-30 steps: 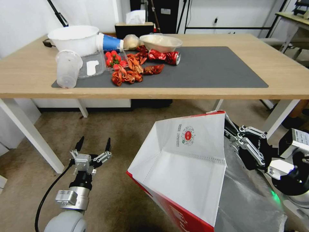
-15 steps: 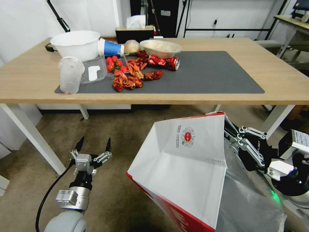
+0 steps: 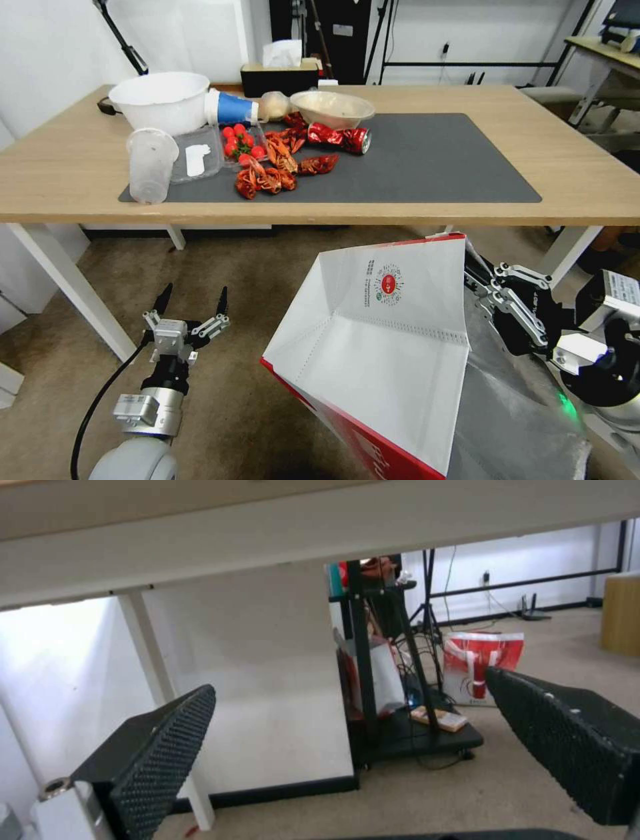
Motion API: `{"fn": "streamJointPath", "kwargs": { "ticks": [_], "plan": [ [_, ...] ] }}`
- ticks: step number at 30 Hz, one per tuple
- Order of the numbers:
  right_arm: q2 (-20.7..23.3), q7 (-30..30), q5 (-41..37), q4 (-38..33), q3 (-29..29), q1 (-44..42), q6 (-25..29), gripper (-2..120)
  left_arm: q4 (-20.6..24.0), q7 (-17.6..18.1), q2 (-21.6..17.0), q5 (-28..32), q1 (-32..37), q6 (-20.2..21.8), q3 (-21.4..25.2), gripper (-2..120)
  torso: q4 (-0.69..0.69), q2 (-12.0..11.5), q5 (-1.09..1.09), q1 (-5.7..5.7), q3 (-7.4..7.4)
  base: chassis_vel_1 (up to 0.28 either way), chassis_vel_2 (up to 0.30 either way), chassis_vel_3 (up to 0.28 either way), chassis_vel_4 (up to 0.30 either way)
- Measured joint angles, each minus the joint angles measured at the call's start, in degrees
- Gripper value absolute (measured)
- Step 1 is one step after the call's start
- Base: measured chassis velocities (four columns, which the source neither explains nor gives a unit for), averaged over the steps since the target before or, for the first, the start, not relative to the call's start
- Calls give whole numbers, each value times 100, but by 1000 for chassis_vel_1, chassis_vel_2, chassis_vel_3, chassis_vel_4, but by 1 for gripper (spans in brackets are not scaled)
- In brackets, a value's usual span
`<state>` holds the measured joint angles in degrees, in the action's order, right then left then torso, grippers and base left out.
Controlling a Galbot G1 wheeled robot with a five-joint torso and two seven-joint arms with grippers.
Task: Pick up the food delivery bag from the floor and place it on the table.
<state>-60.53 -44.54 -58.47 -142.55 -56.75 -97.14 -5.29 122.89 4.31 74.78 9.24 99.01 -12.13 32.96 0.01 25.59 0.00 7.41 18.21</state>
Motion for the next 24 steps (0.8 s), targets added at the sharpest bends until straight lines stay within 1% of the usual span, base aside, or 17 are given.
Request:
{"fn": "streamJointPath", "kwargs": {
  "ticks": [9,24],
  "plan": [
    [-62,-83,-3,6,29,10,6,0,106,19,-9,9,16,14,39,100,-1,212,0,79,133,0,0,0,0],
    [-86,-100,-44,-28,-66,-43,8,0,137,34,-22,12,32,2,22,100,0,547,0,203,343,0,0,0,0]
  ]
}}
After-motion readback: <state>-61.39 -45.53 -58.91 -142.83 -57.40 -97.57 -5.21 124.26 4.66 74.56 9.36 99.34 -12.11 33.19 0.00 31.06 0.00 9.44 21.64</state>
